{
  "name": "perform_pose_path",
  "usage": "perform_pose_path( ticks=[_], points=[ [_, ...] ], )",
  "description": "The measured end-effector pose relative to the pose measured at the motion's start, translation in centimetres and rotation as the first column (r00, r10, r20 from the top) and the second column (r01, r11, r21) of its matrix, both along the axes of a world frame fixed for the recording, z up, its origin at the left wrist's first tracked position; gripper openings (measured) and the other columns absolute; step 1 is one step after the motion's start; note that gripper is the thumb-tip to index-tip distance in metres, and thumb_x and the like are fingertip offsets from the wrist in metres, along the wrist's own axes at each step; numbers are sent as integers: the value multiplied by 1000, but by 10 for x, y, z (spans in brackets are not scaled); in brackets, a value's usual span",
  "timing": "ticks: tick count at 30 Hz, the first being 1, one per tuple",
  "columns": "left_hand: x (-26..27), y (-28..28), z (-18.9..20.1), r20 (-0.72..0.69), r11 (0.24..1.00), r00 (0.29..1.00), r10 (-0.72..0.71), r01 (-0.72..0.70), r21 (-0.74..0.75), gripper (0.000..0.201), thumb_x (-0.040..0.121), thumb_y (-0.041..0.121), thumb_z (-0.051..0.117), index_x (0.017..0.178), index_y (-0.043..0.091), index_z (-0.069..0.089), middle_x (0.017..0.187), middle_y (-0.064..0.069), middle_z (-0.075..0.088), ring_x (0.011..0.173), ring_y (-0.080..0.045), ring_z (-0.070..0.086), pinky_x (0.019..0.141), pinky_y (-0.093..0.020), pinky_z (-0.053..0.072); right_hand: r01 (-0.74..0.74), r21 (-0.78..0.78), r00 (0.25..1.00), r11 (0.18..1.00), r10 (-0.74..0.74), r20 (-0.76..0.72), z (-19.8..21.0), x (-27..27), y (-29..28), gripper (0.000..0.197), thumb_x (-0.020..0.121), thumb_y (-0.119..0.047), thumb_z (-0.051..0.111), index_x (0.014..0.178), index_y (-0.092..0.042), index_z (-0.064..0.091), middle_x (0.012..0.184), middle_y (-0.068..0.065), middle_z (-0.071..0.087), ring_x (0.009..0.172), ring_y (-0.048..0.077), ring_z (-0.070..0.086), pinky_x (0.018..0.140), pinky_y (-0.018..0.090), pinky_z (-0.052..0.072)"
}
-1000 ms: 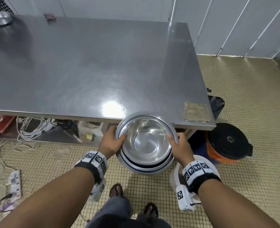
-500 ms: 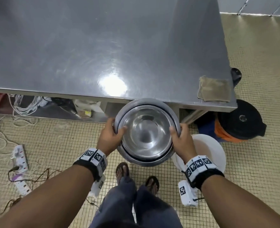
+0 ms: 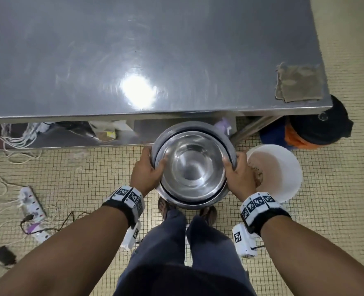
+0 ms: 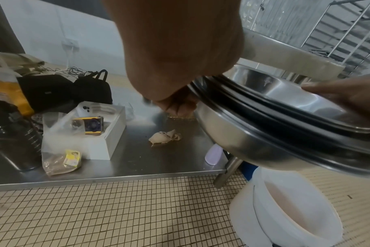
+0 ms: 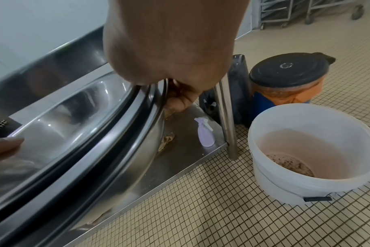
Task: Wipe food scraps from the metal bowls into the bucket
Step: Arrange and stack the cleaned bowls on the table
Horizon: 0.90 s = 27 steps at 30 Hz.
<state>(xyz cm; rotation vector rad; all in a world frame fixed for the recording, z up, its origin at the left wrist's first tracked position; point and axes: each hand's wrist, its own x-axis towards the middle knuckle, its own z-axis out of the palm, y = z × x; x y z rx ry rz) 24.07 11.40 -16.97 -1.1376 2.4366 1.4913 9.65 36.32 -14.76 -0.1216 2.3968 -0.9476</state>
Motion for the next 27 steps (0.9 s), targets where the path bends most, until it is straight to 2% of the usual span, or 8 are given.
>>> perform_pose_path(
  ticks=[4, 9, 12, 16, 20, 23, 25, 27],
  points=[
    [0, -8, -7, 12, 1000, 1000, 7, -7, 1, 48, 93, 66, 61, 124, 33, 49, 101, 13, 71, 86, -12, 73, 76, -46, 64, 17, -27, 1000, 999, -16, 26, -11, 3, -5, 36, 104, -51, 49, 123, -21, 44, 95, -8, 64, 85, 9, 60, 73, 31, 42],
    [-2, -13, -27, 49, 1000, 998, 25, -24, -14, 49, 95, 67, 56, 122, 27, 48, 96, 8, 71, 81, -15, 72, 74, -48, 63, 35, -13, 997, 999, -34, 63, -33, 0, -15, 40, 103, -54, 47, 124, -21, 43, 100, -1, 66, 87, 16, 63, 80, 36, 47],
    [-6, -17, -48, 88, 998, 995, 56, -55, -18, 53, 97, 67, 53, 123, 21, 48, 92, 4, 72, 78, -17, 72, 73, -49, 62, 51, 8, 997, 999, -52, 50, -60, -5, -24, 42, 103, -56, 46, 122, -19, 43, 103, 4, 66, 92, 25, 64, 82, 38, 48],
    [-14, -26, -89, 79, 996, 993, 86, -83, -32, 53, 97, 61, 57, 122, 15, 48, 90, -2, 71, 78, -23, 72, 73, -49, 62, 64, 15, 995, 998, -65, 79, -113, -11, -34, 51, 100, -64, 45, 122, -18, 39, 108, 10, 66, 94, 29, 66, 87, 50, 56],
    [-30, -37, -137, 53, 992, 991, 120, -118, -47, 37, 99, 48, 61, 114, 15, 52, 88, -2, 69, 78, -22, 69, 74, -43, 60, 122, -47, 991, 991, -120, 58, -165, -19, -44, 48, 99, -64, 48, 119, -21, 45, 98, 5, 68, 87, 26, 68, 81, 44, 57],
    [-42, -39, -170, 59, 989, 987, 147, -145, -39, 38, 99, 52, 60, 107, 16, 52, 89, 2, 65, 80, -15, 66, 67, -32, 50, 173, -108, 983, 979, -165, 75, -207, -26, -49, 53, 94, -69, 51, 122, -25, 48, 97, 0, 70, 86, 20, 70, 80, 39, 56],
    [-49, -40, -195, 16, 988, 989, 149, -148, -39, 37, 100, 47, 60, 105, 11, 51, 87, 3, 62, 78, -10, 62, 62, -27, 43, 191, -122, 979, 974, -180, 93, -233, -34, -52, 53, 91, -74, 52, 117, -27, 52, 100, -3, 71, 88, 17, 69, 82, 38, 55],
    [-57, -41, -219, -27, 988, 988, 153, -154, -24, 37, 101, 43, 61, 104, 8, 50, 83, 2, 61, 73, -10, 61, 60, -27, 42, 170, -122, 984, 978, -162, 75, -255, -43, -56, 47, 94, -66, 55, 109, -21, 58, 93, -6, 70, 82, 10, 66, 75, 31, 52]
  ],
)
